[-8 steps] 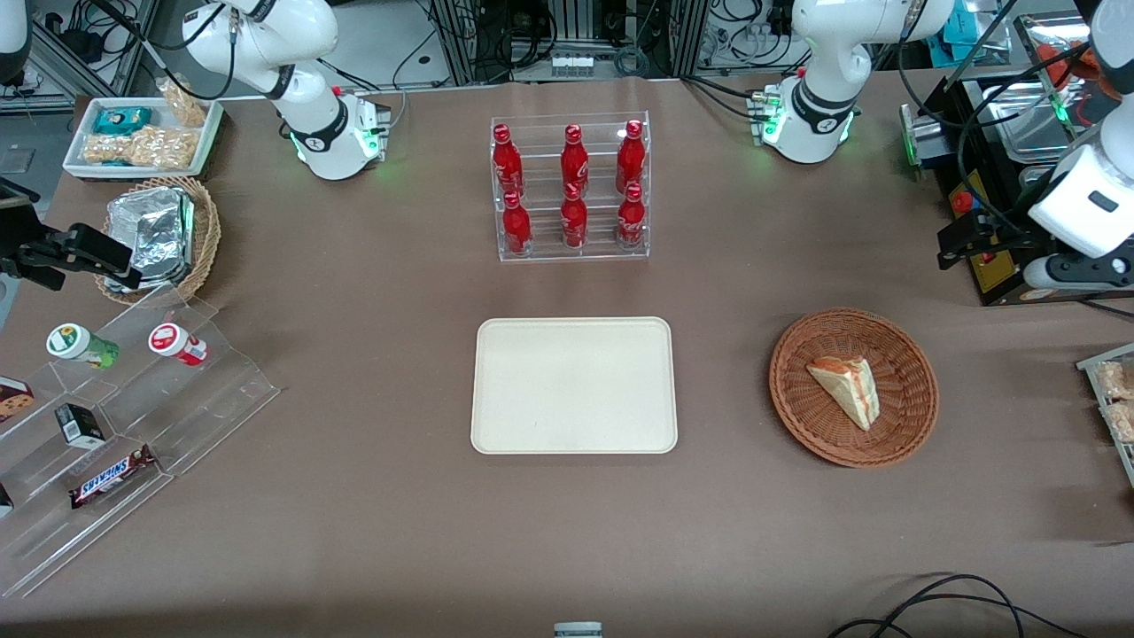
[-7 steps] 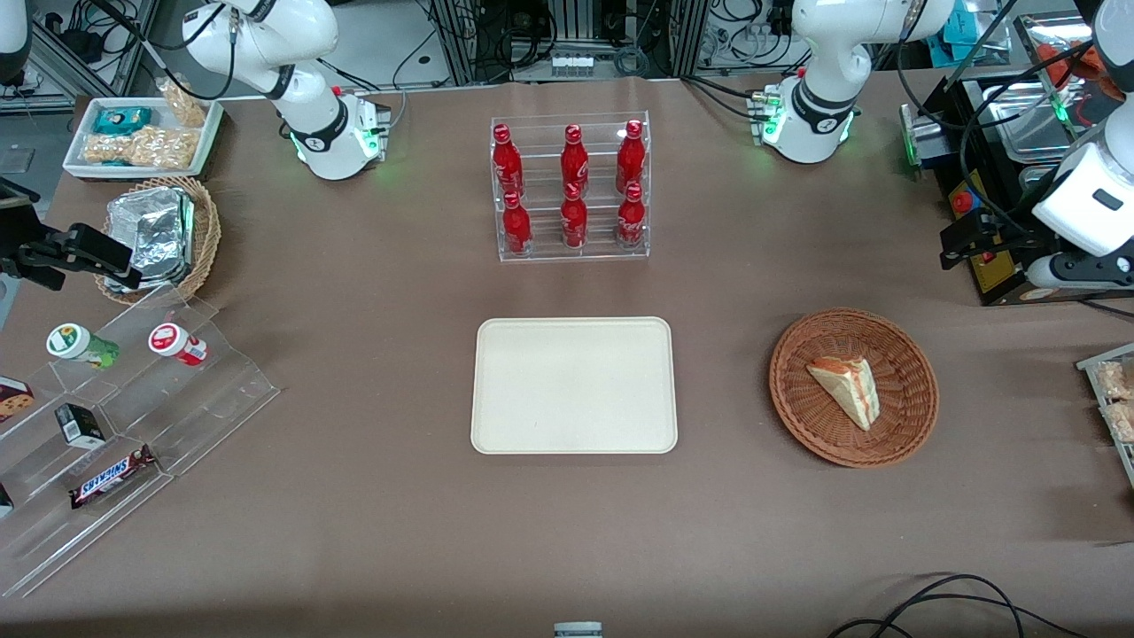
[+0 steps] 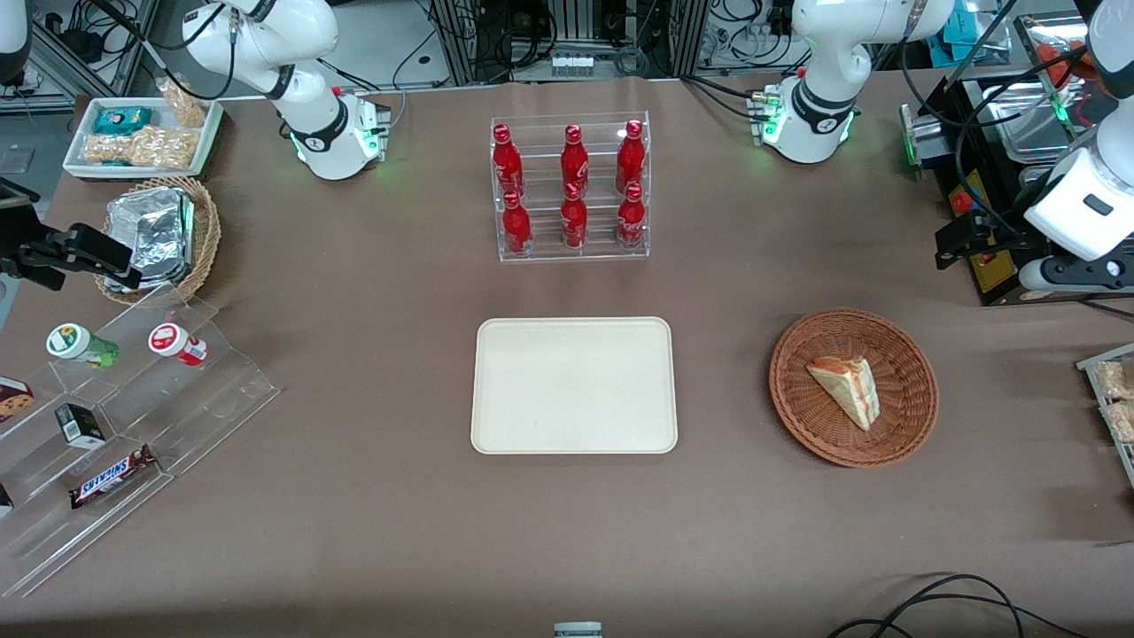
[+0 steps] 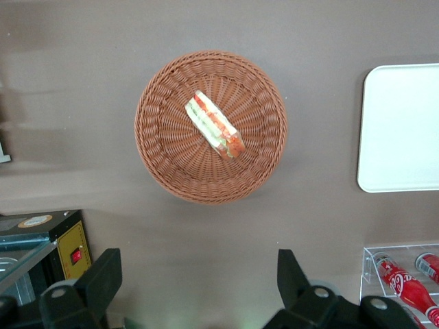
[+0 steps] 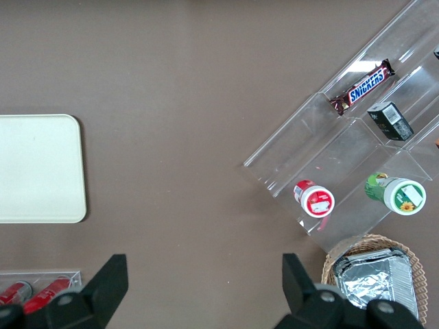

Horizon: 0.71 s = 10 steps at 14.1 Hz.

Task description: Place sandwich from basket to tray

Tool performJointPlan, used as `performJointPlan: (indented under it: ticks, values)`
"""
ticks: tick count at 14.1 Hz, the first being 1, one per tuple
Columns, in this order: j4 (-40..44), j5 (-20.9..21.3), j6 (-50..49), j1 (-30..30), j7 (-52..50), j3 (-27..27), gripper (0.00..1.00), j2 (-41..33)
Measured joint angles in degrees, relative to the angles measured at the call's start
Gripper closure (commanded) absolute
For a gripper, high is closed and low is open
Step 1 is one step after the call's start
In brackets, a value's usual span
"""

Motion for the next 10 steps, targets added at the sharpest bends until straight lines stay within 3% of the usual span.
performJointPlan:
  ticks: [7, 10]
  values:
    - [-1.3, 0.0, -2.9, 0.0, 0.0, 0.2, 0.0, 0.4]
    - [-3.1, 0.0, -2.4, 0.0, 0.0, 0.2, 0.0, 4.5]
